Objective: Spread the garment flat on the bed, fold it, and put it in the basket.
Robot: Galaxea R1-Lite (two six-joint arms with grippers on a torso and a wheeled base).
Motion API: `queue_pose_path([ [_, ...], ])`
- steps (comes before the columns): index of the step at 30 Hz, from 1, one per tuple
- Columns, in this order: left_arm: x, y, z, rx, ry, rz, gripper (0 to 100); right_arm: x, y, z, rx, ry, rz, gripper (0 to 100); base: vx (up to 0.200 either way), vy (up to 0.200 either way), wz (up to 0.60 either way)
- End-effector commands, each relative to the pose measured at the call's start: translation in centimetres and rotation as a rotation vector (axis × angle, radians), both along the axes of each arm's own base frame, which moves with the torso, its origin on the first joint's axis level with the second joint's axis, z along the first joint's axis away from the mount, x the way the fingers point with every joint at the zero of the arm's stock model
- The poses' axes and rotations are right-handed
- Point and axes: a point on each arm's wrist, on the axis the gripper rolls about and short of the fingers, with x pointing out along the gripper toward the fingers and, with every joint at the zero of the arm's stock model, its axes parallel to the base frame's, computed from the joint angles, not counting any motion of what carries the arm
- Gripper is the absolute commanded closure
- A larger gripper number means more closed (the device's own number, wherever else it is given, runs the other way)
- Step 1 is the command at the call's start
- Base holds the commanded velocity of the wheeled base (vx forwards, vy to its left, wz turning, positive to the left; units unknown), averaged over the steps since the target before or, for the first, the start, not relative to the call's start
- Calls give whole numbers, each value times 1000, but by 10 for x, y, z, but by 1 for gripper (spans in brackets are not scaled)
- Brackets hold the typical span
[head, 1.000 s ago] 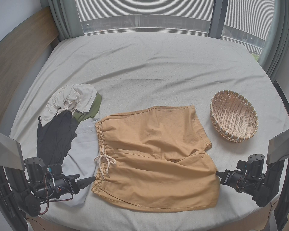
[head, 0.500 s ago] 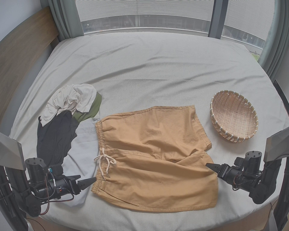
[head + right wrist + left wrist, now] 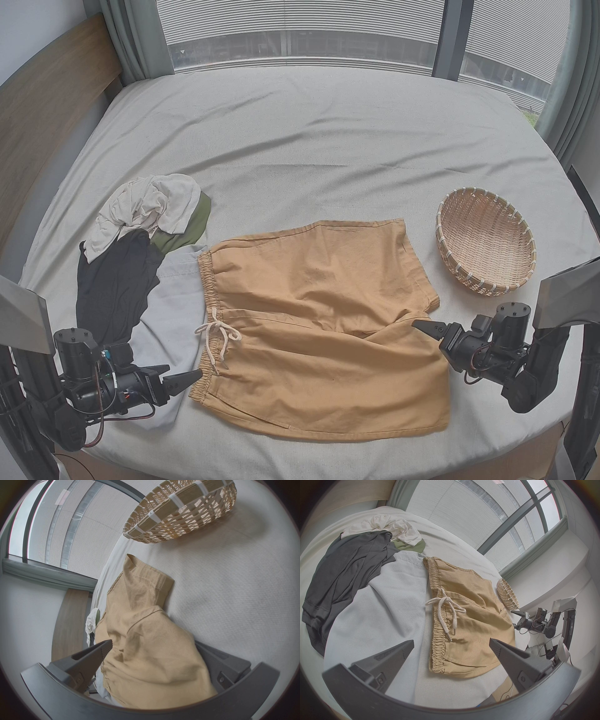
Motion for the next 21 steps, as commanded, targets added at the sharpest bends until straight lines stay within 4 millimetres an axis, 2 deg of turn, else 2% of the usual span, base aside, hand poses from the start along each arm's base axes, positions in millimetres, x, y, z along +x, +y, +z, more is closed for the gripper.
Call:
queue_pose_path([
  [1, -2, 0, 0, 0, 8, -3, 0, 11, 2, 4, 33, -32, -5, 0, 0, 0, 0],
  [4, -2, 0, 0, 0, 6, -3, 0, 11, 0, 10, 78, -30, 6, 0, 0, 0, 0],
  [9, -2, 0, 0, 0, 5, -3, 0, 8, -10, 37, 133, -91, 8, 0, 0, 0, 0],
  [14, -1, 0, 0, 0, 5, -3, 0, 4, -35, 62, 166, -161, -55, 0, 0, 0, 0],
  [21, -2, -1, -1, 0, 9, -4, 0, 3, -52, 62, 154, -162, -112, 0, 0, 0, 0],
])
